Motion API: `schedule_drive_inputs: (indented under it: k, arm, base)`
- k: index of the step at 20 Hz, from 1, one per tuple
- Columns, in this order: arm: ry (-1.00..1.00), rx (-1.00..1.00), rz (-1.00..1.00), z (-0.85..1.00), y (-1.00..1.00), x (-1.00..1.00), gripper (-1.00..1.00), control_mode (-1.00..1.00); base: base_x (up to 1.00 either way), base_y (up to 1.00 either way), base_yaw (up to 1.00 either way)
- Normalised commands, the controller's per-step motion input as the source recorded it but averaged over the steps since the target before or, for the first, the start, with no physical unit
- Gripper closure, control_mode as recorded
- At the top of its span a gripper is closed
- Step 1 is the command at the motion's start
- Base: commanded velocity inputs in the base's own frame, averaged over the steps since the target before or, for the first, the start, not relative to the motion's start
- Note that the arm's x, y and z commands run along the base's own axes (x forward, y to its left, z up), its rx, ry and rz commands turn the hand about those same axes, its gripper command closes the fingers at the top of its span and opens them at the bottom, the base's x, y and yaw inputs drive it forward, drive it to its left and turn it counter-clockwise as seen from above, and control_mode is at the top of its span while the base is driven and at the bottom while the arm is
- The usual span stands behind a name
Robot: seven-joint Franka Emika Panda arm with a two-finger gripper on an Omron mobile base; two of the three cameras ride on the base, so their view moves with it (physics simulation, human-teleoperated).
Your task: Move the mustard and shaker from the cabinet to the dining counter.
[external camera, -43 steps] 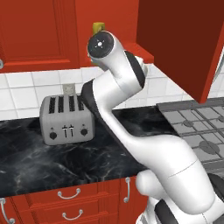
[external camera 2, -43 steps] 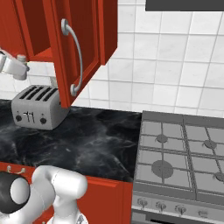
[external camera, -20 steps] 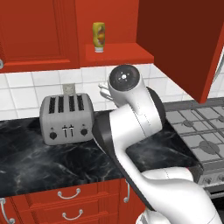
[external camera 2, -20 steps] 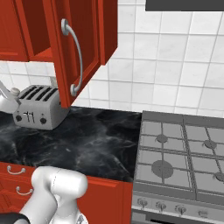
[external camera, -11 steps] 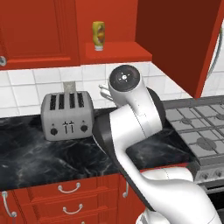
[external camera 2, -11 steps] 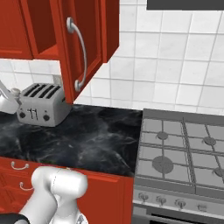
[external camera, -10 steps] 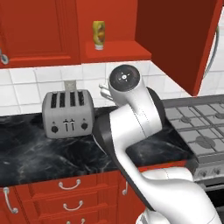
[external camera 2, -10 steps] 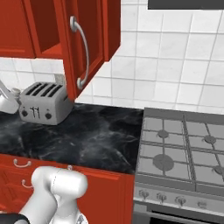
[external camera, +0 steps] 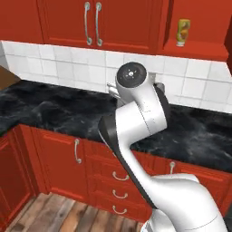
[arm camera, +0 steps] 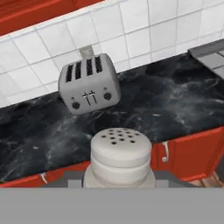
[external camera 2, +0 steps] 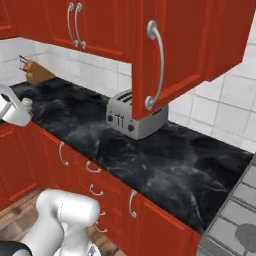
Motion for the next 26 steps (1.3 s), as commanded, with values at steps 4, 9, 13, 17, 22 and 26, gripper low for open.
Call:
schedule_drive_inputs:
  k: [4, 9, 13, 17, 22, 26]
  arm:
    - [0.0, 0.0, 0.0, 0.0, 0.0, 0.0, 1.0, 1.0]
    - [0.0, 0.0, 0.0, 0.0, 0.0, 0.0, 1.0, 1.0]
    - [0.0, 0.0, 0.0, 0.0, 0.0, 0.0, 1.0, 1.0]
    - [0.0, 0.0, 0.0, 0.0, 0.0, 0.0, 1.0, 1.0]
    - [0.0, 0.0, 0.0, 0.0, 0.0, 0.0, 1.0, 1.0]
    - [0.0, 0.0, 0.0, 0.0, 0.0, 0.0, 1.0, 1.0]
  base:
    - [-0.06, 0.0, 1.0]
    - [-0.06, 0.0, 1.0]
    - [-0.05, 0.0, 1.0]
    - [-0.05, 0.0, 1.0]
    - [-0.05, 0.0, 1.0]
    - [-0.05, 0.0, 1.0]
